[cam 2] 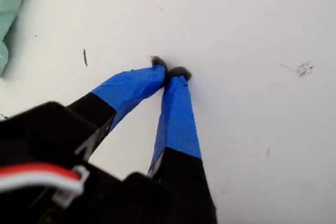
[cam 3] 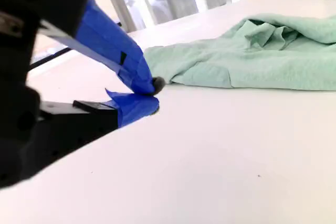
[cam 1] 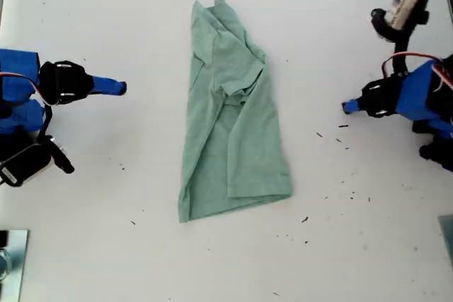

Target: Fold t shirt

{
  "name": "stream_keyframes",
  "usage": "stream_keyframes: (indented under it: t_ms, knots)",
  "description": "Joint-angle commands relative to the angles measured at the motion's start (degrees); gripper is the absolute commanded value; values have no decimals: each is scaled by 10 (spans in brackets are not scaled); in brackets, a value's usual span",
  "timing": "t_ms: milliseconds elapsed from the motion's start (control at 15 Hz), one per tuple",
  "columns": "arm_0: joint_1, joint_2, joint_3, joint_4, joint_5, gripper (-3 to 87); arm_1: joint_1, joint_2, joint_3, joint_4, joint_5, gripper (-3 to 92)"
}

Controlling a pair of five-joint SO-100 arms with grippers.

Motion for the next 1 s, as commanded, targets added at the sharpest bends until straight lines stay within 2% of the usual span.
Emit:
stream_keyframes:
  t_ms: [0, 67, 133, 400, 533, 600, 667, 733, 933]
  knots:
    - [8, -64, -38, -11, -39, -3, 10, 5, 11, -18, 3, 25]
    - [51, -178, -115, -19, -83, -3, 11, 5, 11, -18, 3, 25]
    - [94, -306, -237, 14, -116, -3, 11, 6, 13, -18, 6, 25]
    - [208, -675, -817, 309, -131, -3, 11, 49, 27, -4, 11, 25]
    - [262, -808, -1037, 392, -124, -3, 11, 124, 47, 26, 11, 25]
    - [282, -845, -1107, 399, -118, 1, 11, 171, 58, 47, 11, 26]
    - [300, -870, -1148, 400, -114, 208, 11, 205, 65, 63, 10, 25]
    - [304, -877, -1152, 401, -114, 252, 11, 215, 67, 69, 10, 25]
    - [301, -902, -1129, 401, -118, 262, 9, 215, 67, 69, 9, 25]
